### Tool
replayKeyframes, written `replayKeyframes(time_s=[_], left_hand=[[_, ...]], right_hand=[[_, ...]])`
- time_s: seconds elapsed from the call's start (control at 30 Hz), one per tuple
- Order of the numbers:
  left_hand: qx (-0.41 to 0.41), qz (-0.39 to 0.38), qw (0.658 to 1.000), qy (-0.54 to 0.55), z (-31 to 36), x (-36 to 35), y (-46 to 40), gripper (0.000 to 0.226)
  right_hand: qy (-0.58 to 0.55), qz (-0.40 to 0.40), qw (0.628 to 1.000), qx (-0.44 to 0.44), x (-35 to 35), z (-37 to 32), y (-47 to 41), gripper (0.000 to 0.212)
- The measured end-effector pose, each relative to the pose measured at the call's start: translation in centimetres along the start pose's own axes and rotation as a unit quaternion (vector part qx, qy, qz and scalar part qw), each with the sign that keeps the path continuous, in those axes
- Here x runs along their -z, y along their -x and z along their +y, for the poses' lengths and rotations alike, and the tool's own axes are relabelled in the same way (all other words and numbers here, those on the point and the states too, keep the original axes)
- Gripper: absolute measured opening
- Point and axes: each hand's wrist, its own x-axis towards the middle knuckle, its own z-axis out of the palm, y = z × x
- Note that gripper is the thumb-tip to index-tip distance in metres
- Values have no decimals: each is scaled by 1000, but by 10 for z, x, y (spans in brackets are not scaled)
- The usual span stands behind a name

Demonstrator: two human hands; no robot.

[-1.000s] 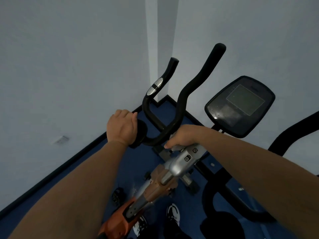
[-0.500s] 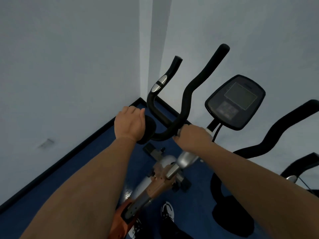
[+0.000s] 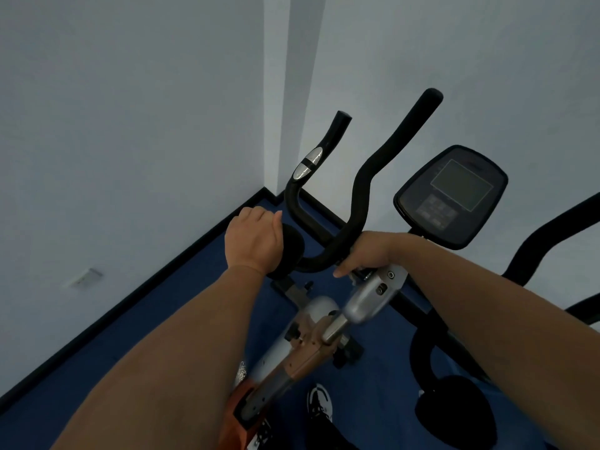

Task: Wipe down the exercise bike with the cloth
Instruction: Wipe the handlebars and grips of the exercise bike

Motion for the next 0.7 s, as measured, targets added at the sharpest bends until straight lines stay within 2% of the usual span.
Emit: replayKeyframes(time_s=[0.03,0.1,0.2,0.23,0.3,0.37,0.43,0.53,0.6,0.63,0.7], left_hand=[[4,-5,1000,3,0,1,0,52],[10,-13,1000,9,1,2,0,53],[11,-16,1000,14,1,3,0,54],[13,-19,1000,15,1,3,0,54],[15,-18,999,23,1,3,0,53],[10,-9,1000,27,1,3,0,51],[5,-6,1000,26,1,3,1,50],[1,0,1000,31,1,2,0,49],[-1,14,1000,28,0,0,2,49],[0,17,1000,26,0,0,1,49],[5,11,1000,26,0,1,1,49]], right_hand=[[-6,31,999,7,-7,0,2,33],[28,132,991,-5,-28,-4,10,35],[196,311,928,-56,-64,-11,22,63],[219,329,916,-66,-73,-12,26,74],[213,325,919,-70,-86,-14,33,95],[180,308,932,-62,-91,-14,38,100],[118,303,945,-36,-84,-14,43,82],[-10,308,951,-3,-59,-7,55,34],[-52,297,953,-10,-50,-4,57,34],[-57,295,954,-17,-47,-3,55,37],[-48,291,955,-33,-47,-5,46,31]])
